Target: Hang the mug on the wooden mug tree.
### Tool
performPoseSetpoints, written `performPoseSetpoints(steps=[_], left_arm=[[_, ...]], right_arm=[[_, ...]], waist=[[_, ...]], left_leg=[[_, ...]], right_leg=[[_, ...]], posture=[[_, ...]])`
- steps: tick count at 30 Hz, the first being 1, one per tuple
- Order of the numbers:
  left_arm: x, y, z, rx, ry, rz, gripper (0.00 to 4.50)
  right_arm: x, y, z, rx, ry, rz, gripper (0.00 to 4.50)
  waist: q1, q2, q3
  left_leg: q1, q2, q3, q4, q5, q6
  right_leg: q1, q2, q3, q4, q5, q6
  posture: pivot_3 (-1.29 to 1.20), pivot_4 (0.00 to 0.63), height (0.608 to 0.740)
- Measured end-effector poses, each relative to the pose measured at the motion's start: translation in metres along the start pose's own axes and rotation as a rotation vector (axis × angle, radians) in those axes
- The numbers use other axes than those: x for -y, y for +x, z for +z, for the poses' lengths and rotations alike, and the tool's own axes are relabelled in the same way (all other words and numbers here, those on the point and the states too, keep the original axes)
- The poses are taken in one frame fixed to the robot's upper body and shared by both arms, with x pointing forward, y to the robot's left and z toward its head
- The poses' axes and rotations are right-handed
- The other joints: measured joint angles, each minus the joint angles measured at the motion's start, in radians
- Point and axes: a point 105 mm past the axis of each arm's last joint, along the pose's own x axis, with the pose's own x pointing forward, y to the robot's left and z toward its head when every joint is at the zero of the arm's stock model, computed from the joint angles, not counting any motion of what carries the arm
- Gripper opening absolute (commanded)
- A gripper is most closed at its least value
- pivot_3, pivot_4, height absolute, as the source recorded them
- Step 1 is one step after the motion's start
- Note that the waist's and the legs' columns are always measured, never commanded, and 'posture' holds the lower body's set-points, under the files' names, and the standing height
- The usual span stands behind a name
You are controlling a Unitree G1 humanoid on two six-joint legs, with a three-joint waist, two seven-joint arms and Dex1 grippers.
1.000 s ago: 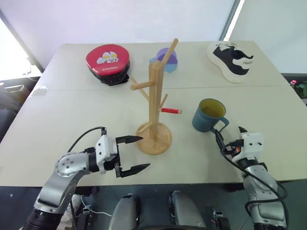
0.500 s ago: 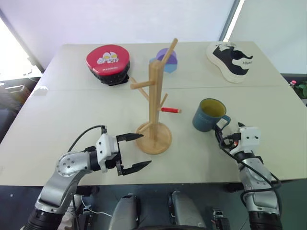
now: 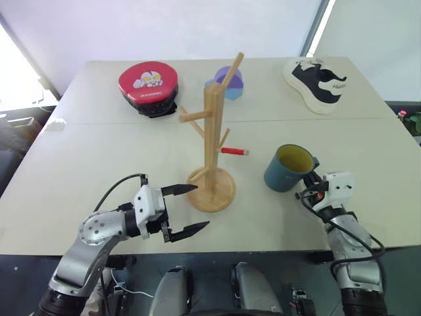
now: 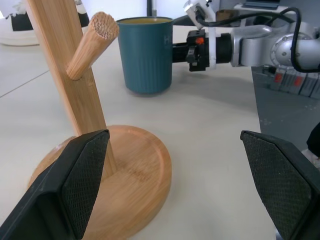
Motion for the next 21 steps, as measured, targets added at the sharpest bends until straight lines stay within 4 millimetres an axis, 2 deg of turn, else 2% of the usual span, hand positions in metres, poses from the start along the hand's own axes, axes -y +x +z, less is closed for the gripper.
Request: performPoseSetpoints(steps=[2, 5, 8, 15, 17, 21], left_arm=[[-0.002, -0.002, -0.001, -0.003, -0.001, 0.018, 4.5], [-0.015, -0.008, -0.003, -0.011, 0.0, 0.079, 4.5], [-0.027, -0.015, -0.006, -0.02, 0.001, 0.128, 4.5], [-0.043, -0.024, -0.009, -0.022, 0.012, 0.159, 4.5], [-0.045, -0.027, -0.01, -0.016, -0.004, 0.146, 4.5], [-0.05, -0.036, -0.003, -0.002, -0.022, 0.13, 4.5]], right_arm=[[-0.01, -0.002, 0.014, 0.014, -0.125, 0.113, 0.04], [-0.037, -0.01, 0.036, 0.05, -0.391, 0.351, 0.04], [-0.053, -0.017, 0.053, 0.089, -0.537, 0.48, 0.04], [-0.074, -0.015, 0.1, 0.208, -0.639, 0.554, 0.04], [-0.076, -0.012, 0.114, 0.238, -0.659, 0.549, 0.04], [-0.076, -0.007, 0.13, 0.254, -0.679, 0.552, 0.04]], waist=[[0.0, 0.0, 0.0], [-0.001, 0.0, 0.0], [0.001, -0.001, 0.0], [0.0, -0.002, 0.001], [0.001, -0.002, 0.001], [0.002, -0.003, 0.002]], left_leg=[[0.0, 0.0, 0.0, 0.0, 0.0, 0.0], [0.0, 0.001, 0.0, 0.001, 0.0, 0.0], [0.0, 0.001, 0.0, 0.003, 0.0, 0.0], [0.0, 0.002, 0.0, 0.01, 0.0, 0.0], [0.0, 0.002, 0.0, 0.011, 0.0, 0.0], [0.0, 0.002, -0.001, 0.011, 0.0, 0.0]], right_leg=[[0.0, 0.0, 0.0, 0.0, 0.0, 0.0], [0.0, 0.003, 0.0, 0.0, 0.0, 0.0], [0.001, 0.004, 0.0, 0.001, 0.0, 0.0], [0.002, 0.003, 0.0, 0.005, 0.0, 0.0], [0.001, 0.003, 0.0, 0.006, 0.0, 0.0], [0.001, 0.002, -0.001, 0.007, 0.0, 0.0]], posture=[[0.0, 0.15, 0.735], [0.0, 0.15, 0.735], [0.0, 0.15, 0.735], [0.0, 0.15, 0.735], [0.0, 0.15, 0.735], [0.0, 0.15, 0.735]])
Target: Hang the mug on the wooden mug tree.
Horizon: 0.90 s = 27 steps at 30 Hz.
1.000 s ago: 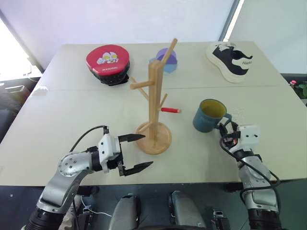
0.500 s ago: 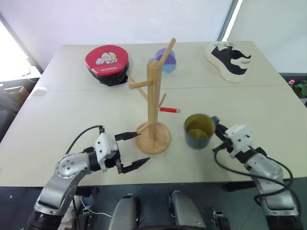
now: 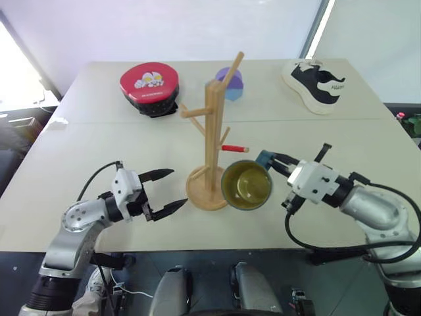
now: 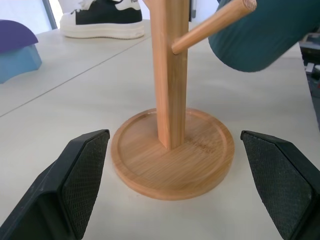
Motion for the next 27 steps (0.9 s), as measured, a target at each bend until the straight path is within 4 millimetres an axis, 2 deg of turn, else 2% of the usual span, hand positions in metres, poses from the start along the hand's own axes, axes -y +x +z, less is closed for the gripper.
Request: performPoseSetpoints(steps=[6, 9, 13, 21, 27], left_arm=[[-0.014, -0.009, 0.023, 0.034, -0.022, 0.0, 4.5], [-0.012, -0.008, 0.035, 0.052, -0.02, -0.023, 4.5], [-0.013, -0.01, 0.041, 0.048, -0.021, -0.033, 4.5], [-0.007, -0.005, 0.055, 0.085, -0.047, -0.074, 4.5], [-0.002, -0.006, 0.067, 0.104, -0.046, -0.087, 4.5]], right_arm=[[0.01, 0.005, 0.017, 0.035, -0.026, 0.04, 0.04], [0.011, 0.006, 0.029, 0.066, -0.049, 0.072, 0.04], [0.01, 0.008, 0.04, 0.096, -0.052, 0.113, 0.04], [0.006, 0.015, 0.043, 0.099, -0.055, 0.157, 0.04], [0.007, 0.022, 0.036, 0.079, -0.044, 0.172, 0.04]], waist=[[-0.001, 0.0, 0.0], [-0.002, 0.0, 0.0], [-0.002, 0.0, 0.0], [-0.002, -0.001, 0.0], [-0.002, -0.002, 0.001]], left_leg=[[0.0, 0.0, 0.0, 0.0, 0.0, 0.0], [0.0, 0.0, 0.0, 0.0, 0.0, 0.0], [0.0, 0.0, 0.0, 0.0, 0.0, 0.0], [-0.001, 0.0, 0.0, 0.0, 0.0, 0.0], [-0.001, 0.0, 0.0, 0.0, 0.0, 0.0]], right_leg=[[-0.001, -0.002, 0.0, 0.0, 0.0, 0.0], [-0.001, -0.003, 0.0, 0.0, 0.0, 0.0], [-0.001, -0.003, 0.0, 0.0, 0.0, 0.0], [-0.001, -0.003, 0.0, 0.0, 0.0, 0.0], [-0.001, -0.003, 0.0, 0.0, 0.0, 0.0]], posture=[[0.0, 0.15, 0.735], [0.0, 0.15, 0.735], [0.0, 0.15, 0.735], [0.0, 0.15, 0.735], [0.0, 0.15, 0.735]])
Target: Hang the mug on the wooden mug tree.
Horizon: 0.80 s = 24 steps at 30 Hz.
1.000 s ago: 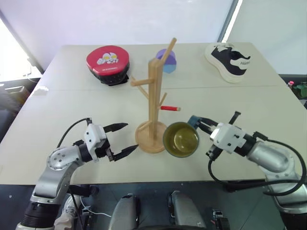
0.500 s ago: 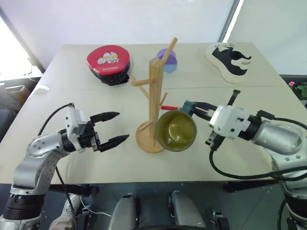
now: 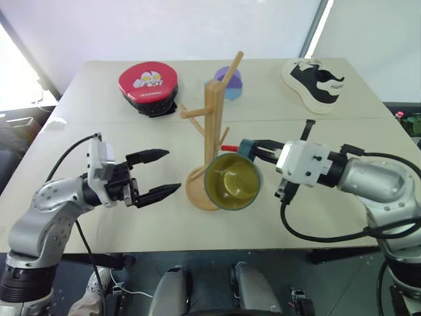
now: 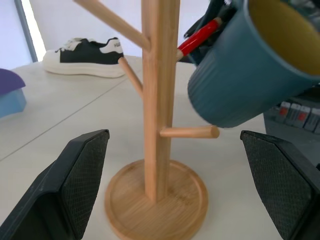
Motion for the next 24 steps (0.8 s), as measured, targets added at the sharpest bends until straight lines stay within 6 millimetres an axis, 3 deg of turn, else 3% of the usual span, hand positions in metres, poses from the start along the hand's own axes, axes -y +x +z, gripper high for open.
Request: performPoseSetpoints(steps=[11, 17, 21, 24], left_arm=[[0.008, 0.007, 0.014, 0.036, -0.021, -0.017, 4.5], [0.007, 0.008, 0.014, 0.036, -0.02, -0.005, 4.5], [0.007, 0.011, 0.016, 0.041, -0.012, -0.017, 4.5], [0.003, 0.013, 0.016, 0.037, -0.002, -0.003, 4.5]], right_arm=[[0.0, 0.009, -0.01, -0.038, -0.014, 0.029, 0.04], [0.005, 0.011, -0.009, -0.029, -0.018, 0.01, 2.99], [0.007, 0.009, -0.009, -0.032, -0.013, -0.003, 2.99], [0.014, -0.005, -0.015, -0.058, 0.016, -0.046, 2.99]], waist=[[0.0, -0.001, 0.001], [0.0, -0.002, 0.001], [0.002, -0.002, 0.002], [0.005, -0.003, 0.002]], left_leg=[[0.0, 0.0, 0.0, 0.0, 0.0, 0.0], [0.0, 0.0, 0.0, 0.0, 0.0, 0.0], [0.0, 0.0, 0.0, 0.0, 0.0, 0.0], [-0.001, -0.001, 0.0, 0.0, 0.0, 0.0]], right_leg=[[0.0, 0.0, 0.0, 0.0, 0.0, 0.0], [0.0, 0.0, 0.0, 0.0, 0.0, 0.0], [0.0, 0.0, 0.0, 0.0, 0.0, 0.0], [0.0, -0.001, 0.0, -0.001, 0.0, 0.0]], posture=[[0.0, 0.15, 0.735], [0.0, 0.15, 0.735], [0.0, 0.15, 0.735], [0.0, 0.15, 0.735]])
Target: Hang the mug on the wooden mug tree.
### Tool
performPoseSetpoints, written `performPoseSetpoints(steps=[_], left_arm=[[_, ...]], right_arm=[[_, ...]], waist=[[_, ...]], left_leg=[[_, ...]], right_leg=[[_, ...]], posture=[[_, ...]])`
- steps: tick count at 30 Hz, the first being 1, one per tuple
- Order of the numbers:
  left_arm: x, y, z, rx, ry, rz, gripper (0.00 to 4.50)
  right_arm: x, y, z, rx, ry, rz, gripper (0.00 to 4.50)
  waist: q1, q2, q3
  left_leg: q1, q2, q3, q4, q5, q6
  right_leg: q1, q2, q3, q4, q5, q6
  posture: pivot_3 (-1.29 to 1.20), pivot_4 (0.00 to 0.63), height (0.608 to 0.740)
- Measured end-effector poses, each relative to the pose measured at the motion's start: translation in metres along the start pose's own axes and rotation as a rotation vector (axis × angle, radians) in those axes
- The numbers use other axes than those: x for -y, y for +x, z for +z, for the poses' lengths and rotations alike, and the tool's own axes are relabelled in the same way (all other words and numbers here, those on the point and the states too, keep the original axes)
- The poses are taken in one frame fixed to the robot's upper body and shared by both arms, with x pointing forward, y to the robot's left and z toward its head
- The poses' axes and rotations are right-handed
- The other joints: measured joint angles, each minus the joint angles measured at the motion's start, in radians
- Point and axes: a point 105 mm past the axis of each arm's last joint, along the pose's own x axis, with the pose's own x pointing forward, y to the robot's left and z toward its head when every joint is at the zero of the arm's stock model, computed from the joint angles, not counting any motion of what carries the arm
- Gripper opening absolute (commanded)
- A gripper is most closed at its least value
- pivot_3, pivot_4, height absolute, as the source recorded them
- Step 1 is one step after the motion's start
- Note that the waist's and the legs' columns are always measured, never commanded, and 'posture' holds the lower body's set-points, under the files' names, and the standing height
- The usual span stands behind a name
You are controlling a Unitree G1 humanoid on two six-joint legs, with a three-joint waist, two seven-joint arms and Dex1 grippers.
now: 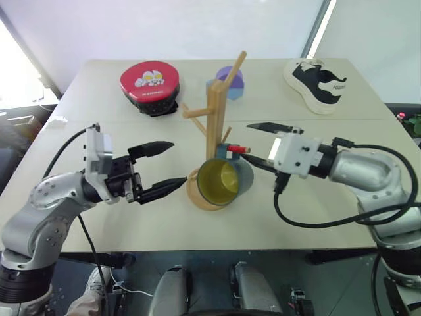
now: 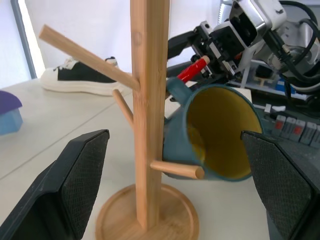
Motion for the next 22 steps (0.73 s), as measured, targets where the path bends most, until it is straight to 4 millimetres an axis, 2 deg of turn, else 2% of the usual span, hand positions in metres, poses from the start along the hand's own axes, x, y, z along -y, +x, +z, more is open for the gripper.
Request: performPoseSetpoints(steps=[5, 10, 12, 15, 19, 22], left_arm=[[-0.025, -0.007, -0.023, -0.067, -0.018, 0.161, 4.5], [-0.06, -0.03, -0.061, -0.116, -0.018, 0.445, 4.5], [-0.067, -0.041, -0.076, -0.136, -0.026, 0.534, 4.5], [-0.08, -0.062, -0.095, -0.115, -0.056, 0.731, 4.5], [-0.09, -0.081, -0.109, -0.103, -0.088, 0.904, 4.5], [-0.088, -0.086, -0.118, -0.116, -0.109, 0.94, 4.5]], right_arm=[[0.008, -0.037, -0.026, -0.066, 0.162, -0.111, 2.99], [0.002, -0.064, -0.078, -0.093, 0.49, -0.342, 2.99], [-0.002, -0.07, -0.099, -0.102, 0.594, -0.439, 2.99], [-0.02, -0.076, -0.134, -0.149, 0.733, -0.552, 2.99], [-0.03, -0.075, -0.153, -0.174, 0.767, -0.586, 2.99], [-0.036, -0.072, -0.158, -0.175, 0.773, -0.582, 2.99]], waist=[[-0.001, 0.0, 0.0], [-0.006, -0.002, 0.0], [-0.008, -0.001, 0.0], [-0.004, -0.001, 0.0], [-0.004, -0.001, 0.0], [-0.004, -0.001, 0.0]], left_leg=[[0.0, 0.0, 0.0, 0.0, 0.0, 0.0], [0.001, 0.001, 0.0, -0.001, 0.0, 0.0], [0.001, 0.001, 0.001, -0.001, 0.0, 0.0], [0.001, 0.001, 0.001, -0.001, 0.0, 0.0], [0.001, 0.001, 0.001, 0.0, 0.0, 0.0], [0.001, 0.001, 0.001, -0.001, 0.0, 0.0]], right_leg=[[0.001, 0.0, 0.0, -0.002, 0.0, 0.0], [0.001, 0.0, 0.001, -0.001, 0.0, 0.0], [0.0, 0.0, 0.002, 0.001, 0.0, 0.0], [0.0, -0.001, 0.002, 0.002, 0.0, 0.0], [0.0, -0.001, 0.002, 0.002, 0.0, 0.0], [0.0, -0.001, 0.002, 0.002, 0.001, 0.002]], posture=[[0.0, 0.15, 0.735], [0.0, 0.15, 0.735], [0.0, 0.15, 0.735], [0.0, 0.15, 0.735], [0.0, 0.15, 0.735], [0.0, 0.15, 0.735]])
